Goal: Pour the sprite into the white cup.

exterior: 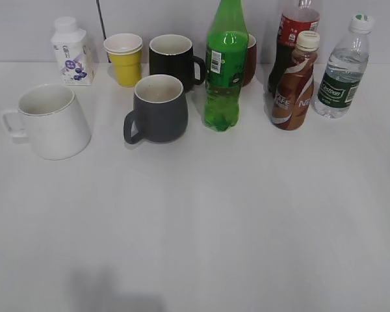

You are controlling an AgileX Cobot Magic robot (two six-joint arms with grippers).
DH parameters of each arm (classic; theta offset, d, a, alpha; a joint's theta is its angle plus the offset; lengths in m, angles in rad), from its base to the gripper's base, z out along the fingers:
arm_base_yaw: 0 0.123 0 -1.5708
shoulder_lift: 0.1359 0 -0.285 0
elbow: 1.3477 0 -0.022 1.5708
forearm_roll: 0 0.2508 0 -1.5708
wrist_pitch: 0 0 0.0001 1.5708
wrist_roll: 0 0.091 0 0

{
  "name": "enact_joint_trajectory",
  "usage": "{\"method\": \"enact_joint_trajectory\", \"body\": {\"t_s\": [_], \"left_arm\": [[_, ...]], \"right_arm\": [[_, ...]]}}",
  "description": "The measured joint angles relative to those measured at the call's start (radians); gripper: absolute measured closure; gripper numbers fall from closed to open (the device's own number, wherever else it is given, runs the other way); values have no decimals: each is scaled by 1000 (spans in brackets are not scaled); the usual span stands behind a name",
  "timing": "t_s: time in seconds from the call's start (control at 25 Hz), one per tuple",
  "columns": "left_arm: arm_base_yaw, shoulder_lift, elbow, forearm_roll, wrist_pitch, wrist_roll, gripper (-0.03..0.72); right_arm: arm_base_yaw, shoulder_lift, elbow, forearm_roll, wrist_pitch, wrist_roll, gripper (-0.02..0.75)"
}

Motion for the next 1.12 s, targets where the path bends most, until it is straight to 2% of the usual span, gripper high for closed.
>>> {"method": "enact_joint_trajectory", "body": {"t_s": [0.16,0.48,0.84,1.12], "left_arm": [[0,19,-18,-8,-94,0,453],[0,238,22,-2,-929,0,453],[0,709,48,8,-1453,0,449],[1,1228,204,4,-1815,0,449]], "right_arm": [[0,0,0,0,0,0,150],[0,0,0,0,0,0,150],[0,0,0,0,0,0,150],[0,0,0,0,0,0,150]]}}
